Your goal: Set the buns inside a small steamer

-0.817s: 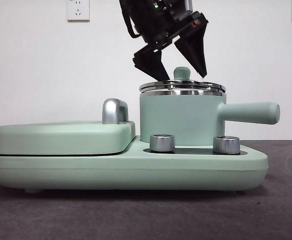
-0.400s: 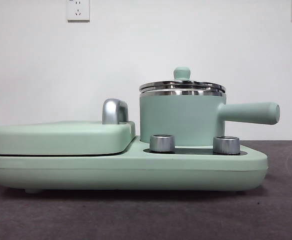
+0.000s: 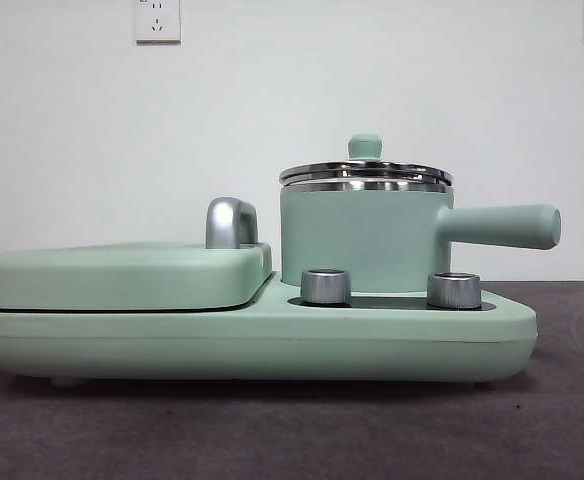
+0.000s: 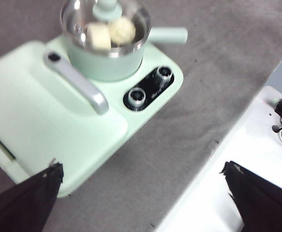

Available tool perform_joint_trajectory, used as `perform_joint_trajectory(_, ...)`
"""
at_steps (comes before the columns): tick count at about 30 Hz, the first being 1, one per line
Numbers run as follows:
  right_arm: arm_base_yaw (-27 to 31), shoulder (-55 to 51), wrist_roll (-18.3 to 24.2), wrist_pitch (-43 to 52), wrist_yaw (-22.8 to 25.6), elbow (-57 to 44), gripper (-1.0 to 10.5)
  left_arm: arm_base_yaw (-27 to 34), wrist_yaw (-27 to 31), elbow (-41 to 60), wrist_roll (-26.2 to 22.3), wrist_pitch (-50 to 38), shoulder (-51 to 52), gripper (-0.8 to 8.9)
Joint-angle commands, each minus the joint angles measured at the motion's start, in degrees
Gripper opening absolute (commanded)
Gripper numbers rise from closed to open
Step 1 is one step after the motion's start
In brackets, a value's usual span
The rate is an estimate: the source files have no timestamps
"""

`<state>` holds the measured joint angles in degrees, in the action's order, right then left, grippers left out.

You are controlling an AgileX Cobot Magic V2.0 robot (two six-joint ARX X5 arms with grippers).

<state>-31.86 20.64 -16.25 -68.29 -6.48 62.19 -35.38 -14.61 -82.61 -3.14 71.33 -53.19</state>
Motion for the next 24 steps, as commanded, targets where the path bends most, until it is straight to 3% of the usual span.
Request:
perform_joint_trajectory(1,-0.37,0.2,1.05,0.76,-0.15,0.37,5.1,-0.24,0.0,5.81,5.29,-4.07,5.22,6.84)
perform_joint_trajectory(5,-0.37,0.2,2.08,1.97,-0.15,0.37,4.2,-0.26,0.02,15.08,8.44,-10.05,12.7,6.76)
perform_joint_trajectory(7,-0.37,0.2,2.05,2.27,-0.17,0.37,2.0,-0.24,0.04,18.73,8.55,-12.7,15.45,5.83)
perform_joint_trajectory(8,-0.37,0.2,2.1,2.21,-0.15,0.37,0.6,-0.24,0.04,20.7,8.55,-13.75,16.76,3.69)
perform_joint_trajectory(9,-0.37,0.2,2.25,2.23,-0.13,0.37,0.0,-0.26,0.04,21.88,8.52,-14.12,17.55,1.51)
perform_joint_trajectory(10,-0.37,0.2,2.36,2.25,-0.13,0.37,0.2,-0.26,0.04,22.93,8.44,-14.29,18.16,-0.31)
perform_joint_trajectory(11,-0.37,0.2,2.38,2.25,-0.13,0.37,0.2,-0.26,0.04,23.89,8.44,-14.36,18.62,0.58)
perform_joint_trajectory(24,-0.37,0.17,2.34,2.25,0.5,0.39,0.2,-0.26,0.04,24.39,8.55,-11.82,18.86,0.59)
